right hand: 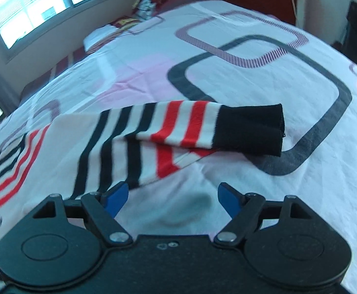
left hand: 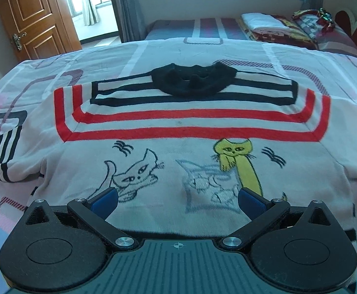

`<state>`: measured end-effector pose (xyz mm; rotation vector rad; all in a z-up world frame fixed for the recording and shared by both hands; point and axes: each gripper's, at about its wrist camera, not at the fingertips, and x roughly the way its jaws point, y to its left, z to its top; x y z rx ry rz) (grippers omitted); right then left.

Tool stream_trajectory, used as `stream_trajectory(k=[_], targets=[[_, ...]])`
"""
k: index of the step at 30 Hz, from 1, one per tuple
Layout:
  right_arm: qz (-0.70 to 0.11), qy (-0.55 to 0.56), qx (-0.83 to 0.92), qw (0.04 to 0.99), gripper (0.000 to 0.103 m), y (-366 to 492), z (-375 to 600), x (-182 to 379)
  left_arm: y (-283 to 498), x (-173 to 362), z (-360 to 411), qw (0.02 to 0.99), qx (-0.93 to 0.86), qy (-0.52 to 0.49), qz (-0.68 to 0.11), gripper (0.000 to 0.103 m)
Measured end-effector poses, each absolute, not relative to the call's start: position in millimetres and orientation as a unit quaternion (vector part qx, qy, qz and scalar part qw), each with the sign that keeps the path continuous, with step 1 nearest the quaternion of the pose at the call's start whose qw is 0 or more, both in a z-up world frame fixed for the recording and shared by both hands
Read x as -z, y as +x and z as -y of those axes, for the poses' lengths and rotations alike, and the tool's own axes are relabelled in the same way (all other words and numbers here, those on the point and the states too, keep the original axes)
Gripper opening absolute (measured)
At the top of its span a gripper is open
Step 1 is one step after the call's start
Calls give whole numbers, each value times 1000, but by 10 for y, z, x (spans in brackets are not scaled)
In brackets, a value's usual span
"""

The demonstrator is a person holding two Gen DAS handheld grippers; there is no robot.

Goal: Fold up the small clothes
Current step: 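Close the right tool on the black sleeve cuff, then fold the held sleeve across the sweater body with the right tool while the left tool grasps the other cuff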

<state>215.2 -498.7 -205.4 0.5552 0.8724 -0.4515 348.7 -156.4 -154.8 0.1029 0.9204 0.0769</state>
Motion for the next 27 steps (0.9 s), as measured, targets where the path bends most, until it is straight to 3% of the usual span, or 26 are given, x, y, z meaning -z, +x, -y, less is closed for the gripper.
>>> stream_trajectory(k=[10, 16, 20, 27], targets=[[-378, 322, 252, 831, 77, 2333, 5422, 2234, 3660, 1648, 1463, 889, -60, 51, -451, 103], [-345, 320, 261, 843, 37, 2398, 5520, 2253, 3654, 1644, 1428, 891, -60, 64, -446, 103], [-323, 290, 248, 866, 24, 2400, 5438, 2157, 3654, 1625, 1360, 891, -61, 60, -445, 103], [-270, 188, 162, 930, 22, 2550, 4896, 1697, 3632, 1486, 1107, 898, -73, 40, -433, 103]])
